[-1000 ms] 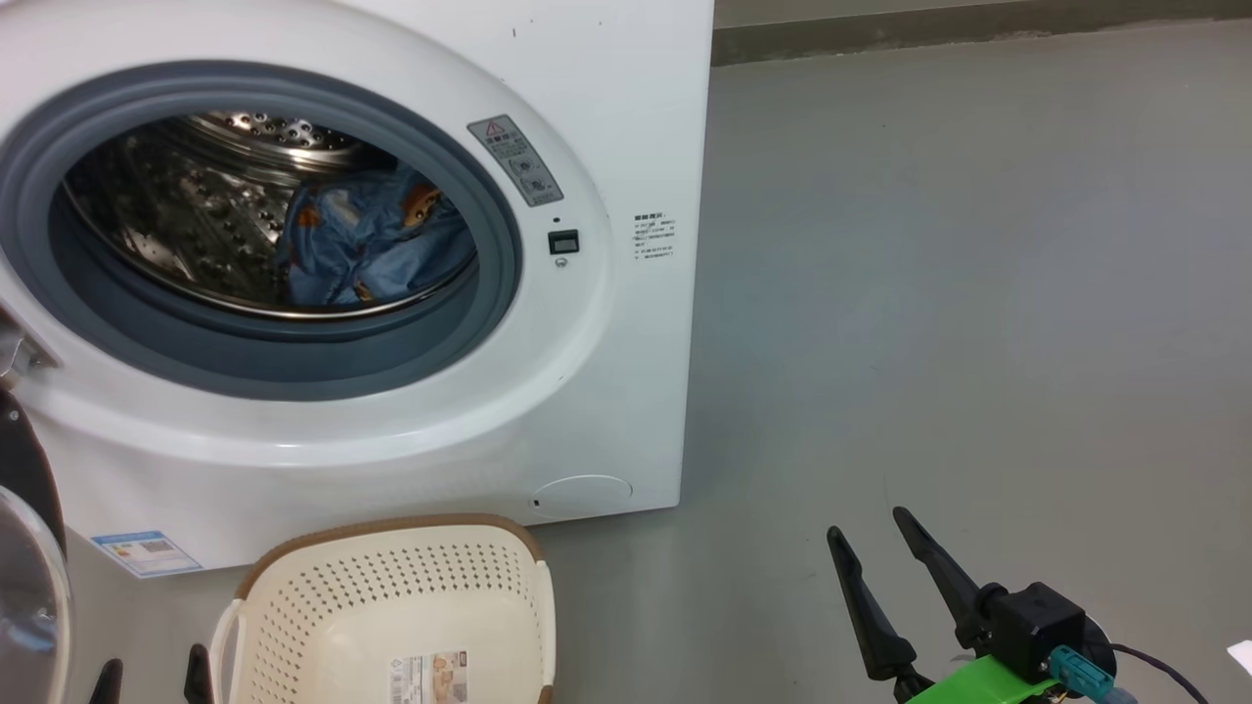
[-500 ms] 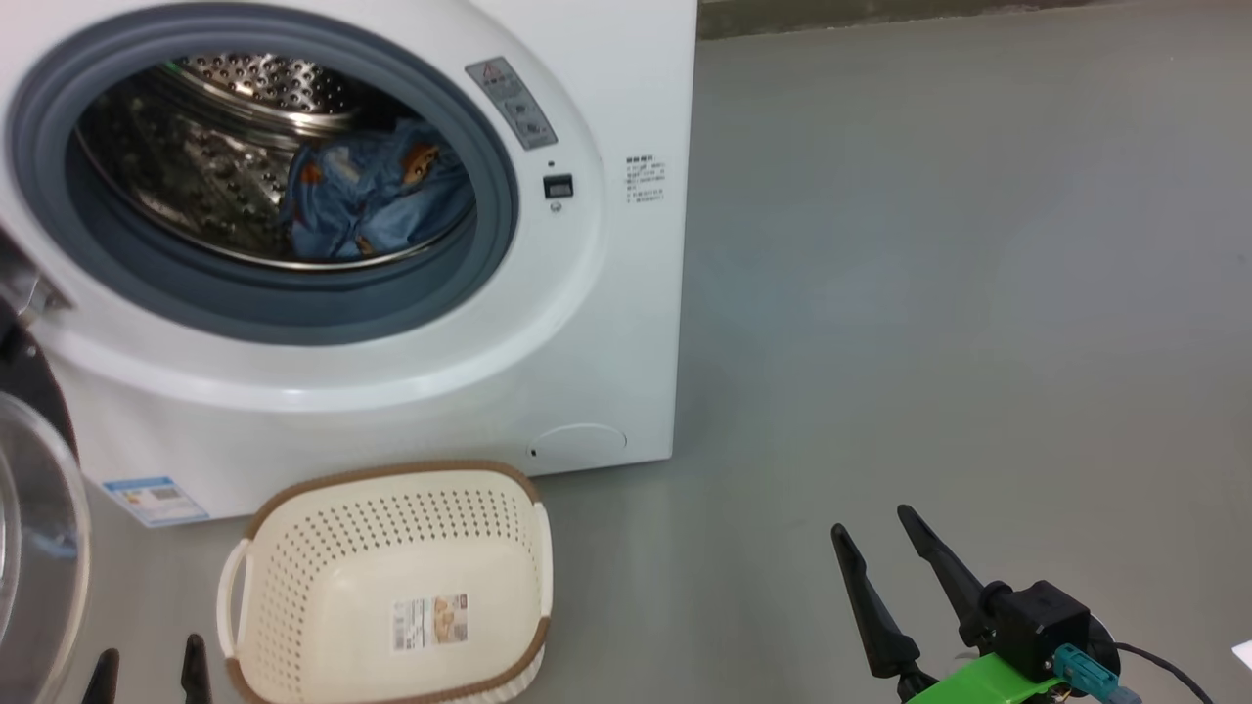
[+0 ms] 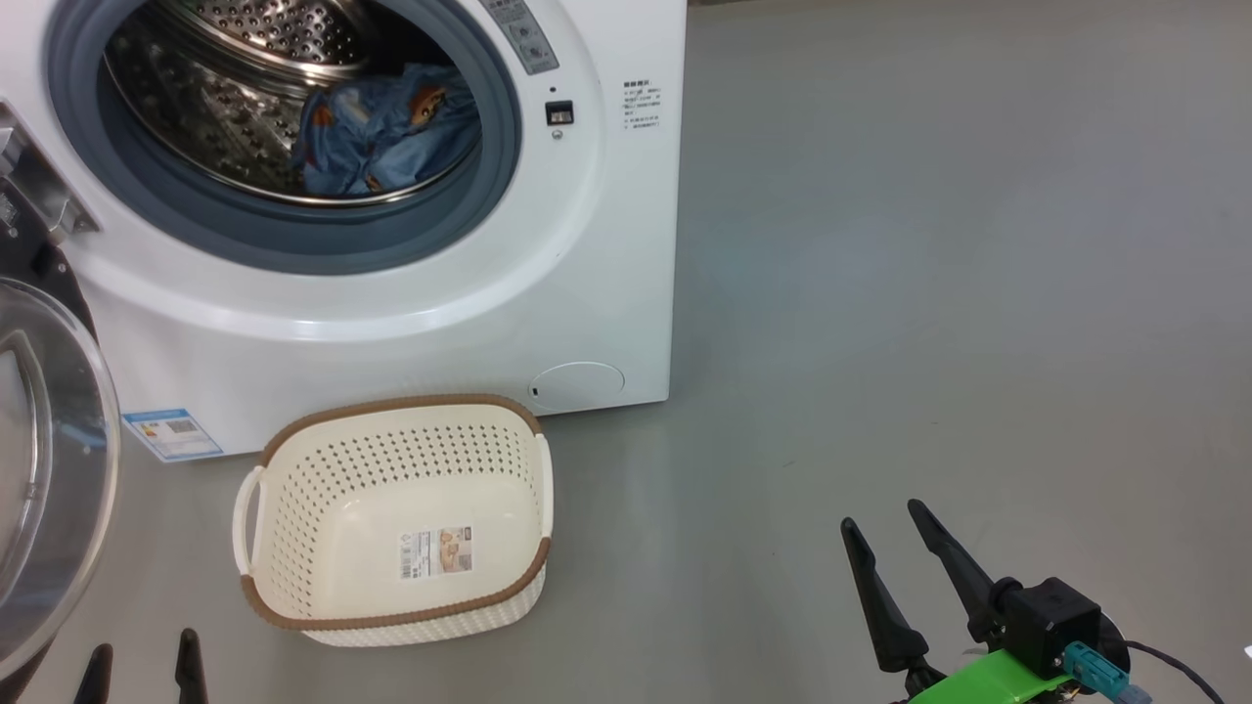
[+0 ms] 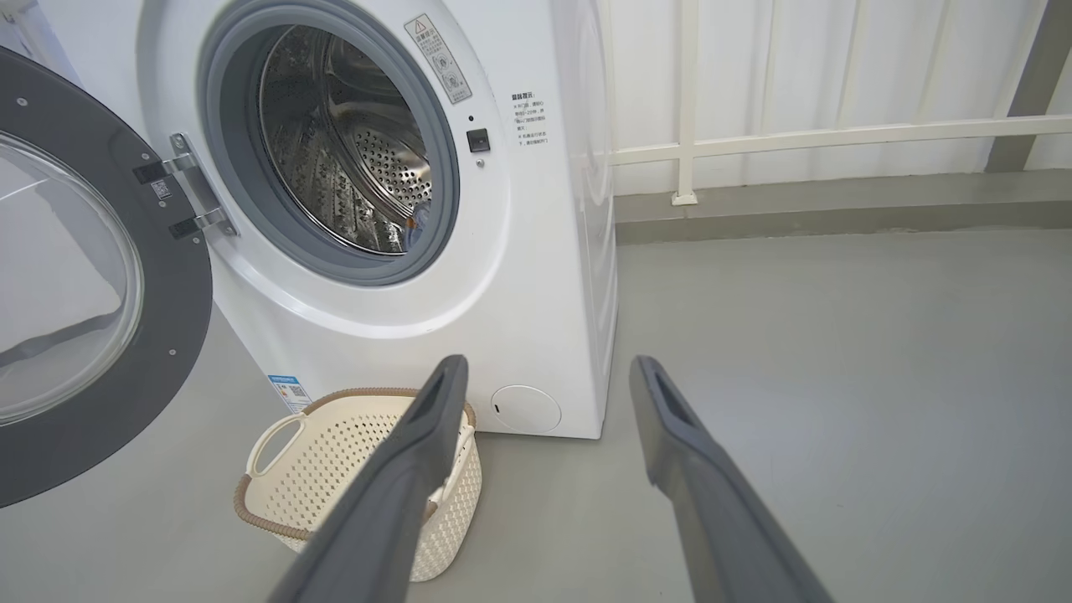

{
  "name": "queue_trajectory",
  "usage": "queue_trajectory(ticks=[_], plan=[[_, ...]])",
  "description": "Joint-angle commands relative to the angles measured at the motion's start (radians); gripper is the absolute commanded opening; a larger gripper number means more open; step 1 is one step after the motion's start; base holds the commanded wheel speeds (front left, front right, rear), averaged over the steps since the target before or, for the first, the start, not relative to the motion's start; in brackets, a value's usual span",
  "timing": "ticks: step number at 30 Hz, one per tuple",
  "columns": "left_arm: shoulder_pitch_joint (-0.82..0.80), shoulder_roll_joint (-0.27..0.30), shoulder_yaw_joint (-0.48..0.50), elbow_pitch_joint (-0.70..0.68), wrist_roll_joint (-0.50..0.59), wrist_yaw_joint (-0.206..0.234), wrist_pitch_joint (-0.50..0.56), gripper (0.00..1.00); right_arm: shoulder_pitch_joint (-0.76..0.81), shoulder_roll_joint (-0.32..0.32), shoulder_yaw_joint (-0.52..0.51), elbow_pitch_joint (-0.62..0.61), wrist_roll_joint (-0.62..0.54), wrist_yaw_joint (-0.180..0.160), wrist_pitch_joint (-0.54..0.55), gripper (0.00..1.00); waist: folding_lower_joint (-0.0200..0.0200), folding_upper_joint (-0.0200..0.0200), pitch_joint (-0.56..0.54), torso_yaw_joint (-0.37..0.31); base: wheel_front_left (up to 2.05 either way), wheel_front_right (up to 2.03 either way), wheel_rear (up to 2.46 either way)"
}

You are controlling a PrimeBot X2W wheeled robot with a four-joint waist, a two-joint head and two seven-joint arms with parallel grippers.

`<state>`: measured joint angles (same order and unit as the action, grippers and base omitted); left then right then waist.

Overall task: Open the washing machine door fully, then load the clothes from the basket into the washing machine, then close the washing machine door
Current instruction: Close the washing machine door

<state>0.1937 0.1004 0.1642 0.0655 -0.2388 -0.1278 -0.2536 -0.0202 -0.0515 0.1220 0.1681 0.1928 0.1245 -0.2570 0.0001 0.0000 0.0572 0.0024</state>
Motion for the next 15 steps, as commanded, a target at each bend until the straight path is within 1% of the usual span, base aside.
queue_trajectory(ticks=[1,6,15], plan=[[-0.053,0.017,0.037,-0.029,0.007,-0.003,-0.008,1.0,-0.02,0.001,0.025,-0.029,-0.006,0.006,-0.005,1.0,-0.0001,0.0,0.001,0.0,-0.16,0.16,0.0],[-0.048,0.024,0.03,-0.028,0.003,-0.003,-0.008,1.0,-0.017,0.001,0.024,-0.029,-0.006,0.006,-0.005,1.0,-0.0001,0.0,-0.005,0.002,0.0,0.0,0.0],[-0.043,0.017,0.028,-0.022,-0.001,-0.003,-0.008,1.0,-0.009,0.001,0.021,-0.031,-0.006,0.006,-0.005,1.0,-0.0001,0.0,-0.005,0.017,0.0,0.0,0.0]])
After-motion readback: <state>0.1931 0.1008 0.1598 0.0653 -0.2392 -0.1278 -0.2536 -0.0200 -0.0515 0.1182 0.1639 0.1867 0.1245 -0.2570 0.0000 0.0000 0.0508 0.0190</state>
